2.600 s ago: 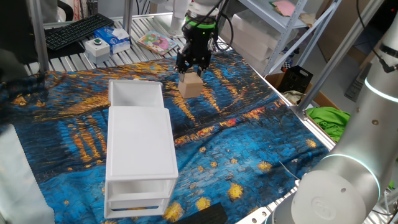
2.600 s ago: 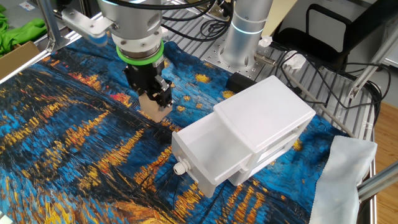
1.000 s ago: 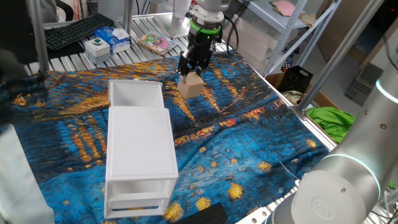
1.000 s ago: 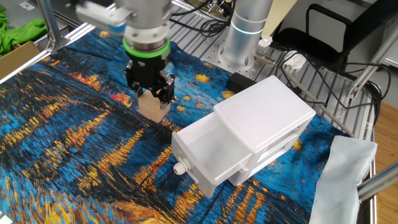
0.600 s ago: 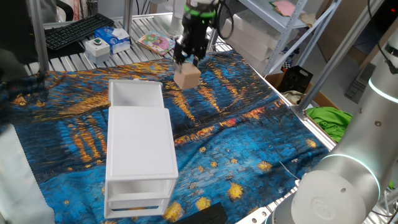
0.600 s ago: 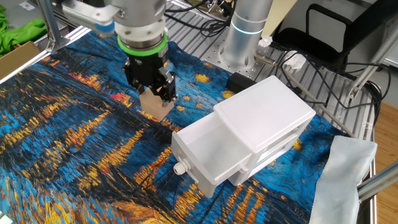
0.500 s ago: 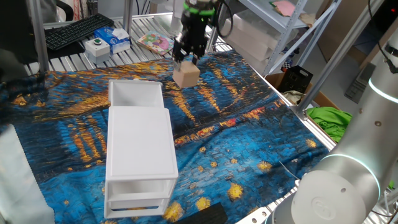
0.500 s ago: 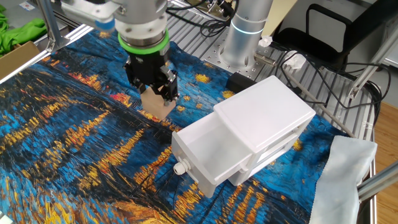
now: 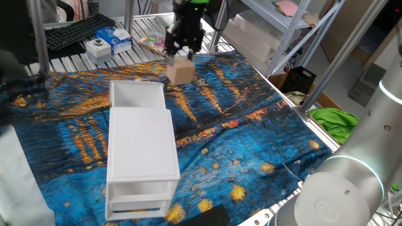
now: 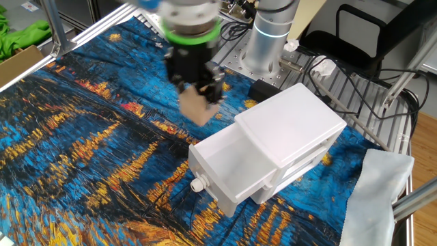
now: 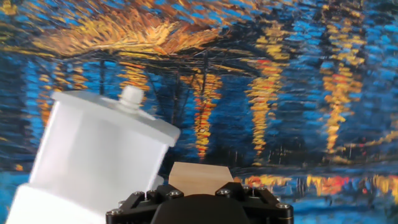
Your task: Put things in the drawer
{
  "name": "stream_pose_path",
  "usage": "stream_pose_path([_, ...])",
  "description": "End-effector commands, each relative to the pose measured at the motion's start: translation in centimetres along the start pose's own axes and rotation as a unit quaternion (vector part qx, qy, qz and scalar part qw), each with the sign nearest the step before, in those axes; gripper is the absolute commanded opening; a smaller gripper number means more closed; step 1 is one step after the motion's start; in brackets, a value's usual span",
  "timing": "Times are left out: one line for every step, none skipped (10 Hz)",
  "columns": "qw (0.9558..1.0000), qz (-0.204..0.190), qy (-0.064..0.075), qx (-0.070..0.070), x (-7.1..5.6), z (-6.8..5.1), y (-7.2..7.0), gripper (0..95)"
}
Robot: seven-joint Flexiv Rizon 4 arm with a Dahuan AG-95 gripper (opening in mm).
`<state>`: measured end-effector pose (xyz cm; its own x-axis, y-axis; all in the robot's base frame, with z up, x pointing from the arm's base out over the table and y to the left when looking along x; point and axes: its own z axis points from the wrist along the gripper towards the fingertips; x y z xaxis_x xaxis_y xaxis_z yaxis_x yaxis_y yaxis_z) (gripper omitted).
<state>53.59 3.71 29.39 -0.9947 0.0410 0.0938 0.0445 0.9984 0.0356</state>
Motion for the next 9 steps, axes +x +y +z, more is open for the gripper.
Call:
stream_pose_path([0.9994, 0.033, 0.004, -0.001, 0.3, -0.7, 2.7, 0.0])
stream_pose_path([0.9987, 0.050, 0.004, -0.004, 0.5, -0.7, 3.8, 0.0])
stream_pose_path([0.9982, 0.059, 0.004, -0.003, 0.7, -0.6, 4.7, 0.0])
stream_pose_path([0.9974, 0.072, 0.002, -0.004, 0.8, -0.3, 5.8, 0.0])
stream_pose_path([0.9966, 0.082, 0.000, -0.005, 0.7, 0.1, 6.6, 0.0])
stream_pose_path([0.9955, 0.094, -0.003, -0.006, 0.6, 0.6, 7.5, 0.0])
stream_pose_path([0.9951, 0.099, -0.005, -0.008, 0.6, 1.0, 7.9, 0.0])
stream_pose_path([0.9946, 0.103, -0.006, -0.015, 0.3, 1.8, 8.2, 0.0])
stream_pose_path([0.9942, 0.105, -0.010, -0.019, 0.1, 2.5, 8.3, 0.0])
